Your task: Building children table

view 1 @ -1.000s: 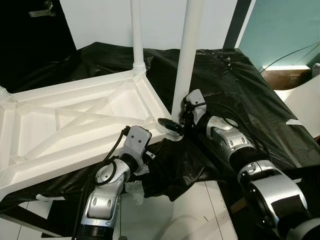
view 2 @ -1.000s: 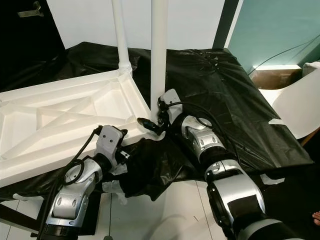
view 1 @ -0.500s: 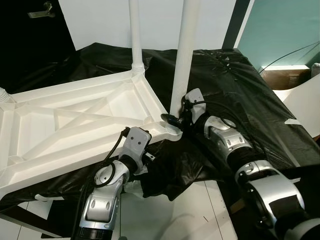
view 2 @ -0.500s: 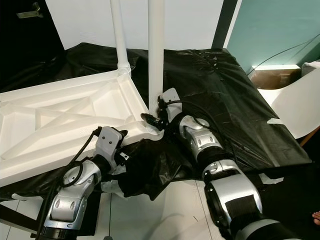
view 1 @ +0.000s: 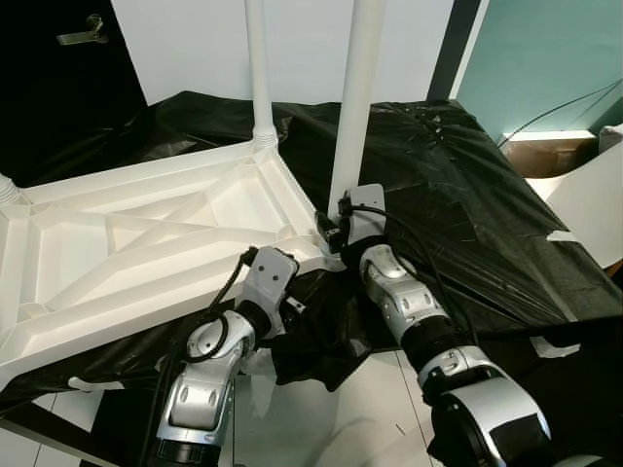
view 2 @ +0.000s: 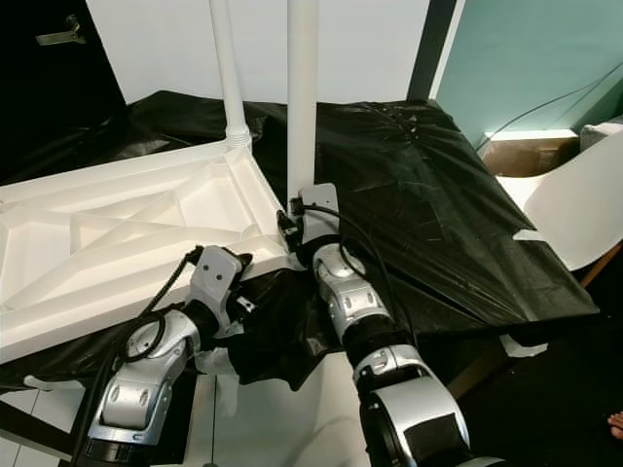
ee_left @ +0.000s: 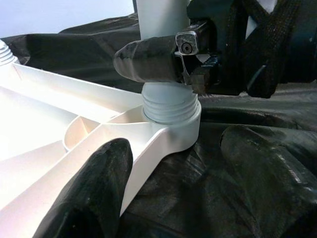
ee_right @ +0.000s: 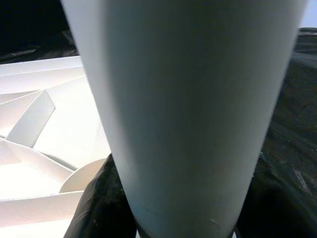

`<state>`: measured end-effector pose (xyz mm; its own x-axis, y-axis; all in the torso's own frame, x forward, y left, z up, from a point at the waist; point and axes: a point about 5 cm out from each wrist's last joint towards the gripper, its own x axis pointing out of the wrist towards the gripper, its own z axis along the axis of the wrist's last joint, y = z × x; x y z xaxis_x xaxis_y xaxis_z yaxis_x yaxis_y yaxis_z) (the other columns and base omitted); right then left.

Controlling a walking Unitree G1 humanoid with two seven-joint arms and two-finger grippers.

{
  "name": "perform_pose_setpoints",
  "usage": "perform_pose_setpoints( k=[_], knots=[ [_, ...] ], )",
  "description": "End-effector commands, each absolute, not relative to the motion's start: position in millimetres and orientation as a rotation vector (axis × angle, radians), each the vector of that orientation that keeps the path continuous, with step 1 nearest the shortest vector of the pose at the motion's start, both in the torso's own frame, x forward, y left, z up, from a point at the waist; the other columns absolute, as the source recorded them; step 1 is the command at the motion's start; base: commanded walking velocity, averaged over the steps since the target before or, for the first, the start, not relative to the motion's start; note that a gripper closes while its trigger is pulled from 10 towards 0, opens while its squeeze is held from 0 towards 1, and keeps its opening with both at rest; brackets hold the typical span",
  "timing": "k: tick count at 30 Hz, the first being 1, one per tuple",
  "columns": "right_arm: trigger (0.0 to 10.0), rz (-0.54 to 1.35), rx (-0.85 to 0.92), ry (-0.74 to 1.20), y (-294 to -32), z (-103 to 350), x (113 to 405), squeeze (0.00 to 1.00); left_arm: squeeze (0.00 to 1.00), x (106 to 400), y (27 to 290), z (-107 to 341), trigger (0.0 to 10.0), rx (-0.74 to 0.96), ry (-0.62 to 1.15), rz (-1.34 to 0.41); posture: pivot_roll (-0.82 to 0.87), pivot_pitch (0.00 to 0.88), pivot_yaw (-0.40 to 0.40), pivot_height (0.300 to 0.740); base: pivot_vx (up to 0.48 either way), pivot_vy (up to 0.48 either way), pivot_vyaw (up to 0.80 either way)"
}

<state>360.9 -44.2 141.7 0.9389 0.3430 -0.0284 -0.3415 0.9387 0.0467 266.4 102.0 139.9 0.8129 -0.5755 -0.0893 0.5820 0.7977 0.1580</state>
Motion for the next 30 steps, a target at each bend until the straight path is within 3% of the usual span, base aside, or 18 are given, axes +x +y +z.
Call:
perform_pose_setpoints(
  k=[1,3,4,10,11,12,19,22,23,30],
  knots=[
    [0.0,0.362,0.073,0.148,-35,119,352,0.00,0.00,268,101,137,10.0,0.165,0.056,-0.592,0.08,0.000,-0.047,0.740,0.000,0.000,0.00],
    [0.0,0.362,0.073,0.148,-35,119,352,0.00,0.00,268,101,137,10.0,0.165,0.056,-0.592,0.08,0.000,-0.047,0.740,0.000,0.000,0.00],
    [10.0,0.370,0.076,0.133,-35,122,352,0.00,0.00,268,101,136,10.0,0.163,0.057,-0.592,0.08,0.000,-0.049,0.740,0.000,0.000,0.00],
    [10.0,0.372,0.077,0.074,-46,130,354,0.00,0.00,267,101,136,10.0,0.158,0.058,-0.588,0.08,0.000,-0.050,0.740,0.000,0.000,0.00],
    [10.0,0.370,0.076,0.057,-51,132,355,0.74,0.00,267,100,136,10.0,0.158,0.057,-0.588,0.08,0.000,-0.050,0.740,0.000,0.000,0.00],
    [10.0,0.382,0.078,0.038,-57,135,356,1.00,0.00,267,100,136,10.0,0.158,0.058,-0.588,0.08,0.000,-0.049,0.740,0.000,0.000,0.00],
    [10.0,0.515,0.028,0.004,-96,134,360,1.00,0.00,266,103,135,10.0,0.158,0.060,-0.573,0.09,0.000,-0.051,0.740,0.000,0.000,0.00],
    [10.0,0.557,0.016,0.006,-99,133,360,1.00,0.00,266,103,135,10.0,0.158,0.060,-0.572,0.09,0.000,-0.052,0.740,0.000,0.000,0.00],
    [10.0,0.607,0.008,0.010,-102,134,361,0.00,0.00,266,104,136,10.0,0.157,0.060,-0.571,0.09,0.000,-0.052,0.740,0.000,0.000,0.00],
    [10.0,0.810,-0.092,0.015,-98,144,366,0.00,0.00,268,106,137,10.0,0.162,0.056,-0.566,0.10,0.000,-0.042,0.740,0.000,0.000,0.00]
  ],
)
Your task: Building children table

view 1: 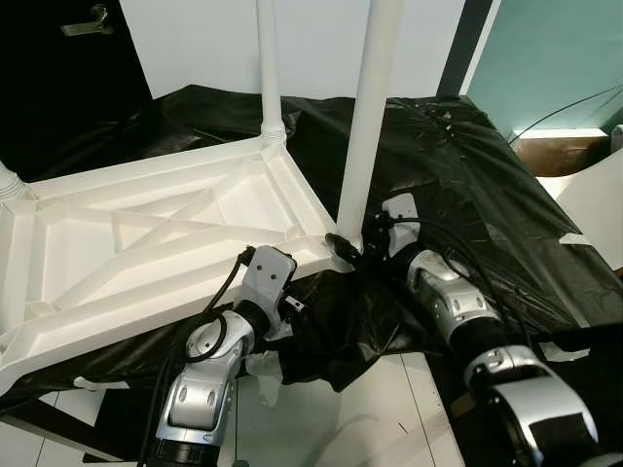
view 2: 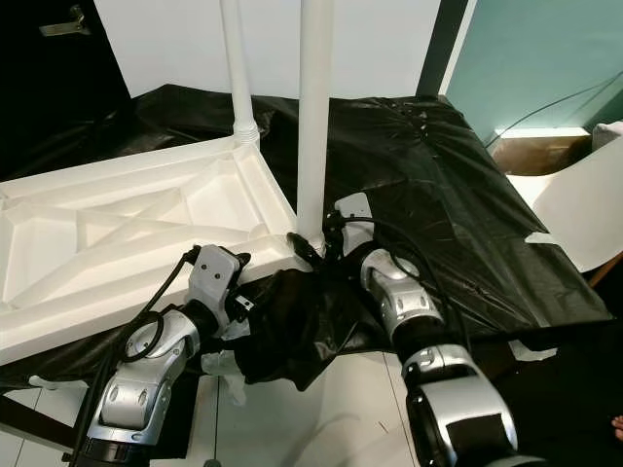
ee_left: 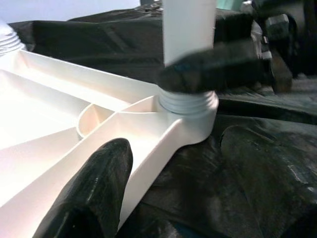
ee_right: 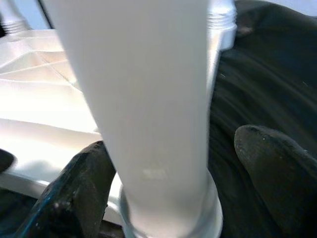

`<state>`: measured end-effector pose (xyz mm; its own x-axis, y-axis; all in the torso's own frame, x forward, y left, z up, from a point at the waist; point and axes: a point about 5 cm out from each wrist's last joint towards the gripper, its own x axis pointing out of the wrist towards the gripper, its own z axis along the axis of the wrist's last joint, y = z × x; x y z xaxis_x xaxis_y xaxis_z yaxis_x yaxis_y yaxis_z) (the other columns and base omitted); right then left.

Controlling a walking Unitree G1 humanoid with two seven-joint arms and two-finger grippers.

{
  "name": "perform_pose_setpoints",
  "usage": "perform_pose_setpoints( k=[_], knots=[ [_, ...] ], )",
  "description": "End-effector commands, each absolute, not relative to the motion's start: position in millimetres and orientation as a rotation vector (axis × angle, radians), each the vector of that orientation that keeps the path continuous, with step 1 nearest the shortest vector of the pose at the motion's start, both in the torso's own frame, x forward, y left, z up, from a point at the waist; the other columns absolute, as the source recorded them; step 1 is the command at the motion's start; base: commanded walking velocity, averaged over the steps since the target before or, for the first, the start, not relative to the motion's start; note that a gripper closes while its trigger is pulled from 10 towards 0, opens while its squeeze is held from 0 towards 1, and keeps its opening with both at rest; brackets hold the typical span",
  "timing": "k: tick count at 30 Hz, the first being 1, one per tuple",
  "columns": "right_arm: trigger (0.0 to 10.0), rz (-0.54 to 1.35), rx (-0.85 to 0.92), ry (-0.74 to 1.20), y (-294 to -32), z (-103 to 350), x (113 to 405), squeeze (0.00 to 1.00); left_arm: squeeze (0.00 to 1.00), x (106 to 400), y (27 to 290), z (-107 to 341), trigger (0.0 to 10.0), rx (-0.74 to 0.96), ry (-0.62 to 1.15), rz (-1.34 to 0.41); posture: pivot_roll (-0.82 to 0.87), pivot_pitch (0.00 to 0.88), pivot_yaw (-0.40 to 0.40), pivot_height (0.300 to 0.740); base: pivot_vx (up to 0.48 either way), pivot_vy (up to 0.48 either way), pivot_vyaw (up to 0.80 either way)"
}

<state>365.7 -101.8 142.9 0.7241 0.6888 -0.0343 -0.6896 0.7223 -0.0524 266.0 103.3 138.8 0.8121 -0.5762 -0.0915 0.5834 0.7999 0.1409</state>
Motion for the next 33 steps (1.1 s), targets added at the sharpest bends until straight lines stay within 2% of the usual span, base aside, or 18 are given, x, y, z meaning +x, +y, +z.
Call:
perform_pose_setpoints(
  k=[1,8,9,10,11,16,25,32,33],
  knots=[
    [10.0,0.810,-0.092,0.015,-98,144,366,0.00,0.00,268,106,137,10.0,0.162,0.056,-0.566,0.10,0.000,-0.042,0.740,0.000,0.000,0.00],
    [10.0,0.914,-0.156,0.049,-92,150,372,0.00,0.00,269,108,140,10.0,0.170,0.051,-0.563,0.11,0.000,-0.038,0.740,0.000,0.000,0.00],
    [5.2,0.934,-0.184,0.061,-92,149,372,0.00,0.00,269,108,140,10.0,0.172,0.051,-0.563,0.12,0.000,-0.039,0.740,0.000,0.000,0.00],
    [5.2,0.934,-0.184,0.061,-92,149,372,0.00,0.00,269,108,140,10.0,0.172,0.051,-0.563,0.12,0.000,-0.039,0.740,0.000,0.000,0.00],
    [0.0,0.960,-0.207,0.077,-93,146,371,0.00,0.00,269,108,140,10.0,0.172,0.051,-0.562,0.12,0.000,-0.040,0.740,0.000,0.000,0.00],
    [0.0,0.990,-0.222,0.101,-96,142,369,0.00,0.00,268,108,140,10.0,0.172,0.051,-0.562,0.12,0.000,-0.042,0.740,0.000,0.000,0.00],
    [0.0,1.005,-0.125,0.152,-100,130,362,0.00,0.00,265,106,138,10.0,0.167,0.059,-0.574,0.11,0.000,-0.051,0.740,0.000,0.000,0.00],
    [0.0,0.803,-0.075,0.190,-86,127,364,0.00,0.00,263,101,135,10.0,0.156,0.067,-0.589,0.10,0.000,-0.055,0.740,0.000,0.000,0.00],
    [0.0,0.725,-0.053,0.187,-81,127,363,0.00,0.00,263,100,134,10.0,0.155,0.069,-0.592,0.10,0.000,-0.060,0.740,0.000,0.000,0.00]
  ],
)
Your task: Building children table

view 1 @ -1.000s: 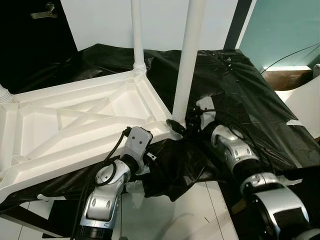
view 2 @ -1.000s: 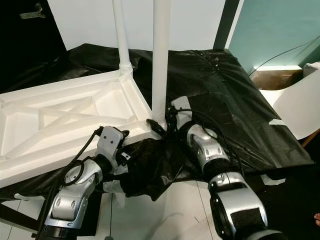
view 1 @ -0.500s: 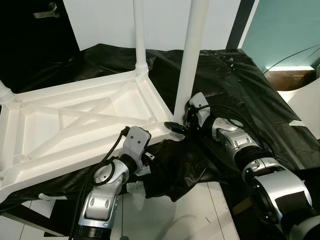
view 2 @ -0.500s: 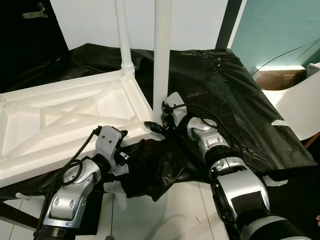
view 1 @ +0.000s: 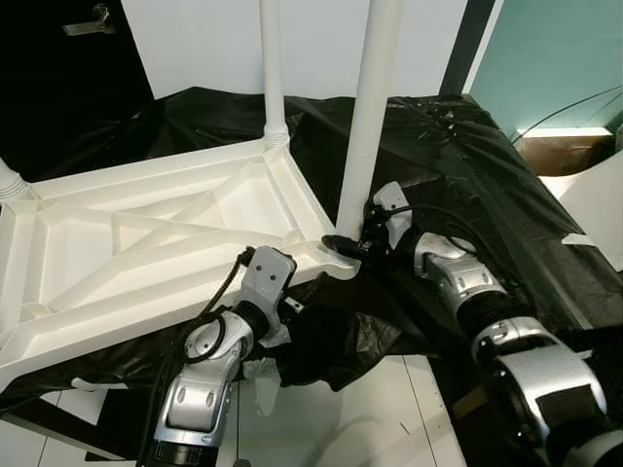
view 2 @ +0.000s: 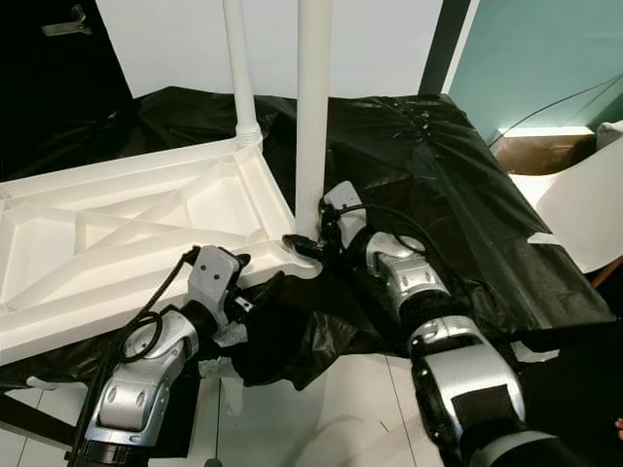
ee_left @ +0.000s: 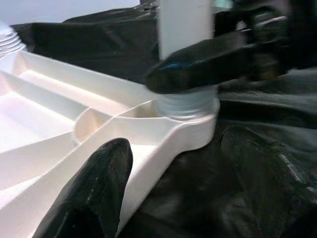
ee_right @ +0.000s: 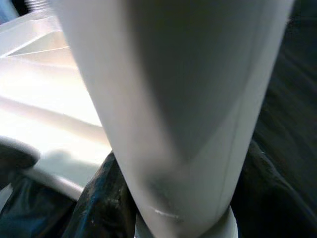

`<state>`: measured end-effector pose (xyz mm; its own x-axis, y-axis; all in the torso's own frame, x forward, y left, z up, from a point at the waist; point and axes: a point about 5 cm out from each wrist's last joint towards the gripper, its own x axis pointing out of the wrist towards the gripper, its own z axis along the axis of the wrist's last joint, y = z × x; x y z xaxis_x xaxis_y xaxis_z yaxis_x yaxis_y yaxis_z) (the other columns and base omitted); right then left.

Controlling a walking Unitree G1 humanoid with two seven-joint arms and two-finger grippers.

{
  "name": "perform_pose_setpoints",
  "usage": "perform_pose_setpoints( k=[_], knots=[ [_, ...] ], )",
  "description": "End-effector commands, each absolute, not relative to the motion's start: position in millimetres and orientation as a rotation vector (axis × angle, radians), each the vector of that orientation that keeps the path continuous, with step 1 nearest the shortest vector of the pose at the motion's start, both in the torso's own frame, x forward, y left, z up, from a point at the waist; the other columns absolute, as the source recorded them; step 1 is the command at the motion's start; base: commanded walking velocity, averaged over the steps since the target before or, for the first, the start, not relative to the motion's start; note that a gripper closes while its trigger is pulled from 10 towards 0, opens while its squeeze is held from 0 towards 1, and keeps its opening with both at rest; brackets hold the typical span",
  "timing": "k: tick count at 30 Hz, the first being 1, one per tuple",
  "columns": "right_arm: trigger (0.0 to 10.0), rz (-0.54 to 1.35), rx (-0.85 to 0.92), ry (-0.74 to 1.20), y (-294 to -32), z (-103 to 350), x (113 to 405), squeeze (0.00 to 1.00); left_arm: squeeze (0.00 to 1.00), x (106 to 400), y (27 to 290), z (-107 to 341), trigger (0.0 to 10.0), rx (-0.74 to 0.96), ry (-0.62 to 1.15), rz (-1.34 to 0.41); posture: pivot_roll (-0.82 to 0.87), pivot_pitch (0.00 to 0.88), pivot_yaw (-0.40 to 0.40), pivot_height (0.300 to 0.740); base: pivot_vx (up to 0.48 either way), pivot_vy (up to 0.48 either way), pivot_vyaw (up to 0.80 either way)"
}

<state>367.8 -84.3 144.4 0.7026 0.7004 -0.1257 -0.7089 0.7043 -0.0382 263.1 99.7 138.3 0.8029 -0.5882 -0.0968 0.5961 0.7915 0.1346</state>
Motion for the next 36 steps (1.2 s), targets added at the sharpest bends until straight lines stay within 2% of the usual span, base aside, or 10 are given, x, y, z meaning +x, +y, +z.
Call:
perform_pose_setpoints(
  k=[1,18,20,21,23,24,26,33,34,36],
  knots=[
    [0.0,0.675,-0.046,0.178,-76,127,360,0.00,0.00,262,100,134,10.0,0.154,0.070,-0.593,0.10,0.000,-0.063,0.740,0.000,0.000,0.00],
    [0.4,0.499,0.097,0.162,-34,128,307,0.00,0.00,251,103,128,10.0,0.149,0.103,-0.594,0.12,0.000,-0.066,0.740,0.000,0.000,0.00],
    [2.2,0.485,0.093,0.162,-36,130,306,0.00,0.00,251,105,128,10.0,0.150,0.106,-0.589,0.12,0.000,-0.065,0.740,0.000,0.000,0.00],
    [10.0,0.471,0.087,0.153,-40,132,306,0.00,0.00,250,107,127,10.0,0.151,0.108,-0.585,0.12,0.000,-0.063,0.740,0.000,0.000,0.00],
    [10.0,0.464,0.083,0.143,-44,134,308,0.00,0.00,250,108,127,10.0,0.152,0.109,-0.581,0.12,0.000,-0.064,0.740,0.000,0.000,0.00],
    [10.0,0.455,0.085,0.133,-49,135,311,0.81,0.00,250,108,127,10.0,0.152,0.110,-0.579,0.12,0.000,-0.064,0.740,0.000,0.000,0.00],
    [10.0,0.459,0.076,0.116,-56,138,315,1.00,0.00,250,108,127,10.0,0.153,0.109,-0.575,0.11,0.000,-0.061,0.740,0.000,0.000,0.00],
    [10.0,0.607,-0.020,0.057,-85,152,337,1.00,0.00,254,109,129,10.0,0.153,0.098,-0.563,0.10,0.000,-0.058,0.740,0.000,0.000,0.00],
    [10.0,0.639,-0.044,0.046,-89,155,342,0.07,0.00,256,110,131,10.0,0.153,0.094,-0.559,0.10,0.000,-0.059,0.740,0.000,0.000,0.00],
    [10.0,0.671,-0.060,0.034,-93,159,345,0.00,0.00,257,110,132,10.0,0.154,0.090,-0.554,0.11,0.000,-0.060,0.740,0.000,0.000,0.00]
  ],
)
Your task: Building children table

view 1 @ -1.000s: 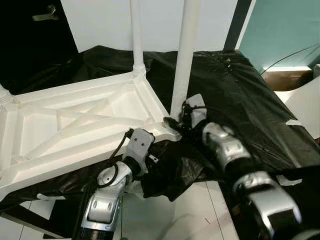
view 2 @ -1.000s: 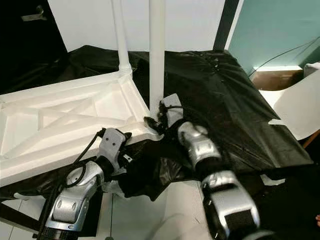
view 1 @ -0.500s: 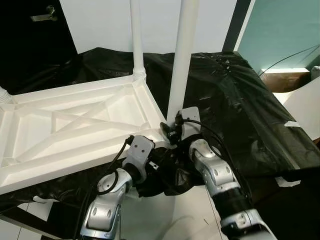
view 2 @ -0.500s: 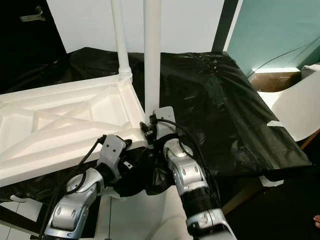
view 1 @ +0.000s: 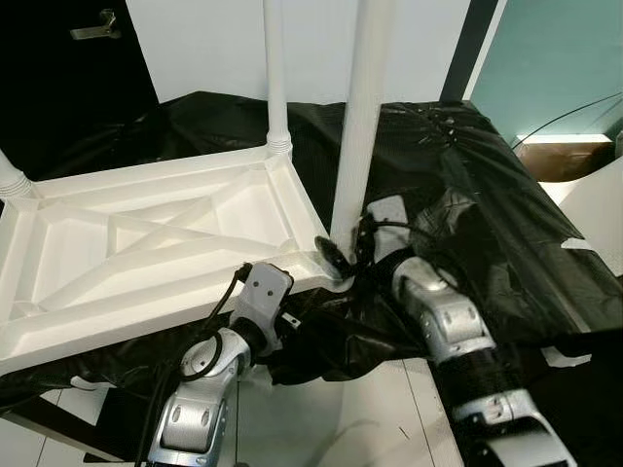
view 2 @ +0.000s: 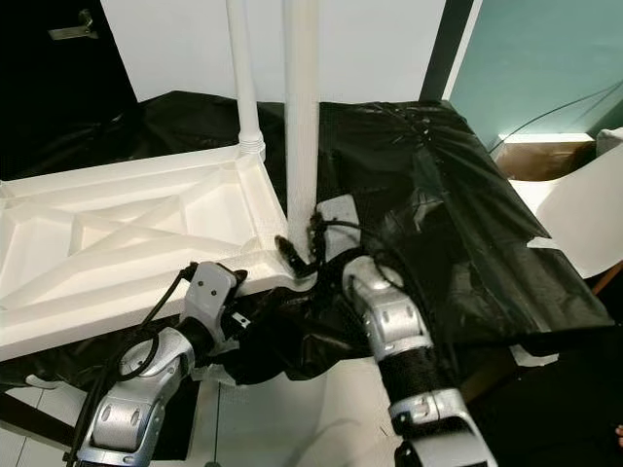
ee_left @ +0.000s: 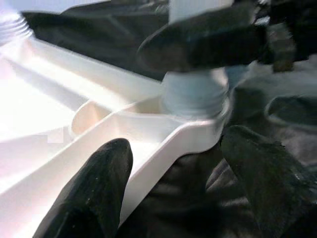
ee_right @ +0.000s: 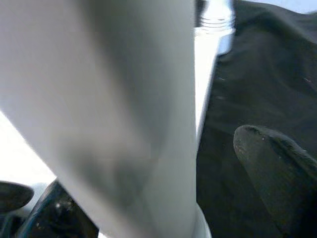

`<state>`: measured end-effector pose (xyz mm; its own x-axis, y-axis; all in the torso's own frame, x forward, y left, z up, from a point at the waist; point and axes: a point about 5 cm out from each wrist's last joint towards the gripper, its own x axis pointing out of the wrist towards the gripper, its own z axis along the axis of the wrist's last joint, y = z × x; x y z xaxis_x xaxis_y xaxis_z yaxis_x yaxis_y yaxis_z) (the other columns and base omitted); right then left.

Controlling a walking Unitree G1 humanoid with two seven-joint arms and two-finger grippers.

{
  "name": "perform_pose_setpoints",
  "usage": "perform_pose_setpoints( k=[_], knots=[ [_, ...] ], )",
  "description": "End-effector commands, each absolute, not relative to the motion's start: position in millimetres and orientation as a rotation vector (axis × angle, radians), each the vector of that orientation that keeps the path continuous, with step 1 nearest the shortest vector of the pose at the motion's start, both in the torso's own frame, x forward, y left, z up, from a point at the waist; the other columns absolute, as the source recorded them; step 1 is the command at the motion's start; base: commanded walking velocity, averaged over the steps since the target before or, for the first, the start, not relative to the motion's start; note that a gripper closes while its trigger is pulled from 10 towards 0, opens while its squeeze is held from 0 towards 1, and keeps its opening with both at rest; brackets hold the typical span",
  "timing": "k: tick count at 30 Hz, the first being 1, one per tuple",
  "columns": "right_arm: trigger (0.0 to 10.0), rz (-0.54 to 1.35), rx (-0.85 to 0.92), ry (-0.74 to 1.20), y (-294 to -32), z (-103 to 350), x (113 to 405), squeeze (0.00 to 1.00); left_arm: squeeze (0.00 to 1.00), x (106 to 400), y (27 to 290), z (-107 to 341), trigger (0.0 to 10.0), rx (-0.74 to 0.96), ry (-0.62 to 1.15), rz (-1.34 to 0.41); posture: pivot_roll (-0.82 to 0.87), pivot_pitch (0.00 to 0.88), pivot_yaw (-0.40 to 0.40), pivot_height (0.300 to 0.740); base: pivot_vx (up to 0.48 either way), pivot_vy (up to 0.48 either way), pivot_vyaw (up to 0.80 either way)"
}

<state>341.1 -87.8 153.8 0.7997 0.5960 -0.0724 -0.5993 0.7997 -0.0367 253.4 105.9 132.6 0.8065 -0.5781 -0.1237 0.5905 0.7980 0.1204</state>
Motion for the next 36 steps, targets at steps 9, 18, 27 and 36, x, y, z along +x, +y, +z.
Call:
perform_pose_setpoints(
  k=[9,18,27,36],
  knots=[
    [10.0,0.862,-0.099,0.026,-89,165,361,0.00,0.00,262,113,137,10.0,0.159,0.074,-0.535,0.12,0.000,-0.061,0.740,0.000,0.000,0.00],
    [0.0,0.991,-0.188,0.077,-81,154,365,0.00,0.00,264,114,140,10.0,0.161,0.060,-0.519,0.14,0.000,-0.071,0.740,0.000,0.000,0.00],
    [0.0,0.990,-0.156,0.129,-88,150,370,0.00,0.00,263,115,140,10.0,0.158,0.060,-0.511,0.14,0.000,-0.076,0.740,0.000,0.000,0.00],
    [0.0,0.779,-0.109,0.171,-84,139,371,0.00,0.00,262,111,138,10.0,0.156,0.065,-0.532,0.13,0.000,-0.080,0.740,0.000,0.000,0.00]
  ],
)
